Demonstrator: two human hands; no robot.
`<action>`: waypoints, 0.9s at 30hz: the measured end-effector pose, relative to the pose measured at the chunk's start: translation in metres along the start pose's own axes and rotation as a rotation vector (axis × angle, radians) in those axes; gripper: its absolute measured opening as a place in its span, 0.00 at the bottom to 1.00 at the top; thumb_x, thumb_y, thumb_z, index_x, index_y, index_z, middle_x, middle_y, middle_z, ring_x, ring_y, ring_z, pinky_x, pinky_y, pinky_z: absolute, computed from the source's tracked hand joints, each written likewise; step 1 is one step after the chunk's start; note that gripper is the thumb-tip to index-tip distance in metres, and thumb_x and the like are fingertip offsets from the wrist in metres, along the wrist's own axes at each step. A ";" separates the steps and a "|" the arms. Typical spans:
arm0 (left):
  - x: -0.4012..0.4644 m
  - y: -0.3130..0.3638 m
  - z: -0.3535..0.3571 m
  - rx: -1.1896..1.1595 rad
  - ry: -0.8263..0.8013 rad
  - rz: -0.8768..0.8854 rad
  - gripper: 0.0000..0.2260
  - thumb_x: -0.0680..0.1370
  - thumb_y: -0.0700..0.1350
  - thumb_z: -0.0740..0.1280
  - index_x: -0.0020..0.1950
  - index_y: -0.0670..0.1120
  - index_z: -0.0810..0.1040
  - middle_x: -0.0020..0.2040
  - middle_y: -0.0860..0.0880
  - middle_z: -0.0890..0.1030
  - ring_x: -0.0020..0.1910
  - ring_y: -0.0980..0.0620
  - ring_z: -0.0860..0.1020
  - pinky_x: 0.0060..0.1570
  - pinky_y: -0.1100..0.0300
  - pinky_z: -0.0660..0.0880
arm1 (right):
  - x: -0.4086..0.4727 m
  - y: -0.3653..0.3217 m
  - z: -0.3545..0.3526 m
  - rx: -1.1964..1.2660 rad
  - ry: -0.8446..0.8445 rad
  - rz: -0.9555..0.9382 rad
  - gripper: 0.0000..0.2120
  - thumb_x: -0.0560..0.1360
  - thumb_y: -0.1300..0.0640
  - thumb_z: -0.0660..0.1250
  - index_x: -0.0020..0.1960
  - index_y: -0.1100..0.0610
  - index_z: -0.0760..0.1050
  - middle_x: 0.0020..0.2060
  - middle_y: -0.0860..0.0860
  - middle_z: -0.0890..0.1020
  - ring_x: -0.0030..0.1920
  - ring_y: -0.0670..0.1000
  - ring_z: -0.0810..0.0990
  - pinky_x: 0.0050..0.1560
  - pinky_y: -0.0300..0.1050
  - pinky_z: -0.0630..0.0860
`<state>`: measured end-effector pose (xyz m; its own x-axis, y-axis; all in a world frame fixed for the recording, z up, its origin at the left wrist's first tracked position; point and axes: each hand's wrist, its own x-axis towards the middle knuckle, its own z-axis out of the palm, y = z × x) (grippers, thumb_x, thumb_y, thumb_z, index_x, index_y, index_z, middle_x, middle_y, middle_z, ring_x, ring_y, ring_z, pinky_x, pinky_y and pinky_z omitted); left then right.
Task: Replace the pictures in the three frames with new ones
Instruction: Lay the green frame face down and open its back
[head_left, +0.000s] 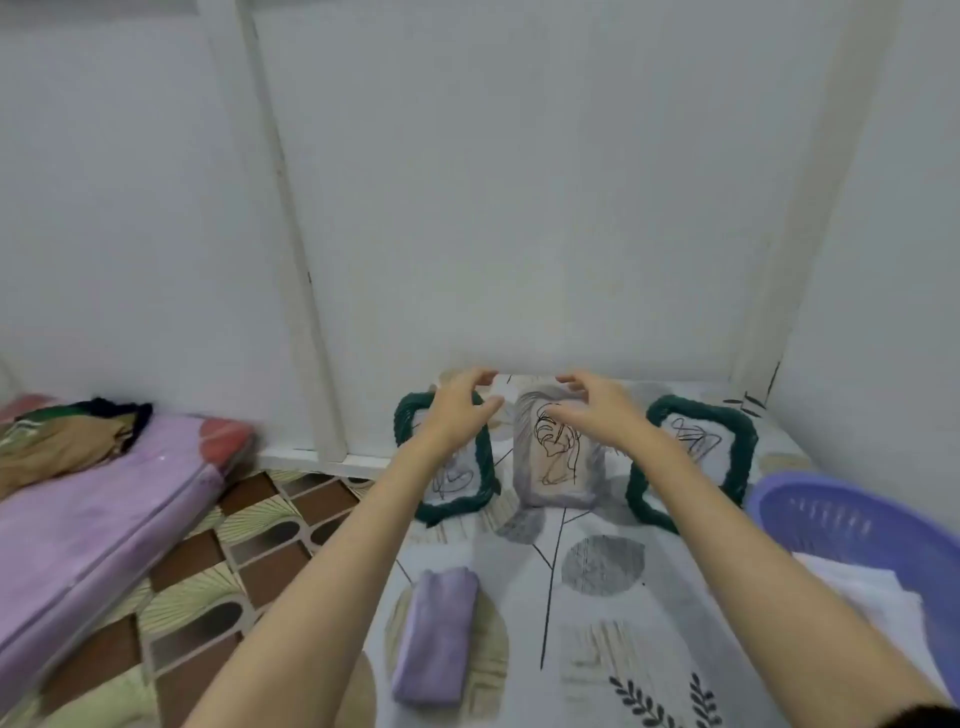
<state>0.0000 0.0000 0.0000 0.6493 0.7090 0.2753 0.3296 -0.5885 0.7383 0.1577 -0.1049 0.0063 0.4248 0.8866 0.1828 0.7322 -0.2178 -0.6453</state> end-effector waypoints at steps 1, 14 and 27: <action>-0.003 -0.005 -0.003 -0.025 0.024 -0.010 0.19 0.78 0.43 0.63 0.68 0.44 0.69 0.65 0.46 0.74 0.63 0.51 0.72 0.61 0.61 0.67 | 0.002 -0.002 0.009 0.031 0.006 0.003 0.24 0.73 0.51 0.67 0.67 0.55 0.67 0.64 0.54 0.74 0.64 0.52 0.72 0.61 0.47 0.70; -0.005 -0.124 0.001 -0.076 0.260 -0.182 0.29 0.76 0.39 0.64 0.74 0.50 0.57 0.75 0.44 0.55 0.75 0.48 0.54 0.73 0.52 0.54 | 0.057 0.013 0.132 0.273 -0.065 0.019 0.37 0.73 0.61 0.67 0.75 0.48 0.51 0.72 0.51 0.62 0.52 0.46 0.72 0.64 0.52 0.69; -0.048 -0.105 0.011 -0.426 0.205 -0.133 0.29 0.74 0.31 0.65 0.68 0.55 0.64 0.64 0.42 0.72 0.58 0.42 0.76 0.52 0.55 0.78 | -0.005 0.037 0.105 0.500 -0.050 0.098 0.39 0.72 0.72 0.65 0.72 0.41 0.58 0.51 0.51 0.73 0.36 0.49 0.69 0.42 0.42 0.77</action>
<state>-0.0583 0.0233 -0.0971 0.4581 0.8542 0.2457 0.0632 -0.3071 0.9496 0.1270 -0.0741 -0.0964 0.4434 0.8931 0.0759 0.3406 -0.0896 -0.9359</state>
